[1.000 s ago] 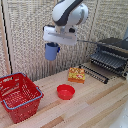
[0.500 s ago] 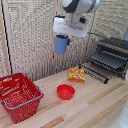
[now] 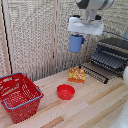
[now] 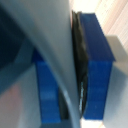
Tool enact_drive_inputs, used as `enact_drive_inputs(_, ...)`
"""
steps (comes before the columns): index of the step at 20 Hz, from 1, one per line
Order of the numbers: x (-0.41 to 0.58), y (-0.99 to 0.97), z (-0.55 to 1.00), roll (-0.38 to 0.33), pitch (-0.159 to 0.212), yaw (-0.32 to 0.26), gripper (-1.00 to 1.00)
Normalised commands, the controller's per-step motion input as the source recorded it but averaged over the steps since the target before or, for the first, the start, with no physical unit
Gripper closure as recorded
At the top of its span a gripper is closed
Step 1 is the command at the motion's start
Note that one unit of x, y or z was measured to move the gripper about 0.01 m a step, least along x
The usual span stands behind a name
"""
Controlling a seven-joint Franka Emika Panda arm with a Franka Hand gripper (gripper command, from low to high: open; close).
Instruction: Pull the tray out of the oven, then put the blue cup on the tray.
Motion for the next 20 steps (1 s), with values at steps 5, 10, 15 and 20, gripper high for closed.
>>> enact_drive_inputs(5,0.002,-0.93,-0.11,0.009,0.017,-0.089,1.00)
enact_drive_inputs(10,0.035,-0.94,-0.21,0.000,0.000,-0.094,1.00)
enact_drive_inputs(15,0.087,-0.97,-0.15,0.000,0.000,-0.079,1.00)
enact_drive_inputs(20,0.230,-1.00,0.19,-0.003,-0.027,-0.030,1.00)
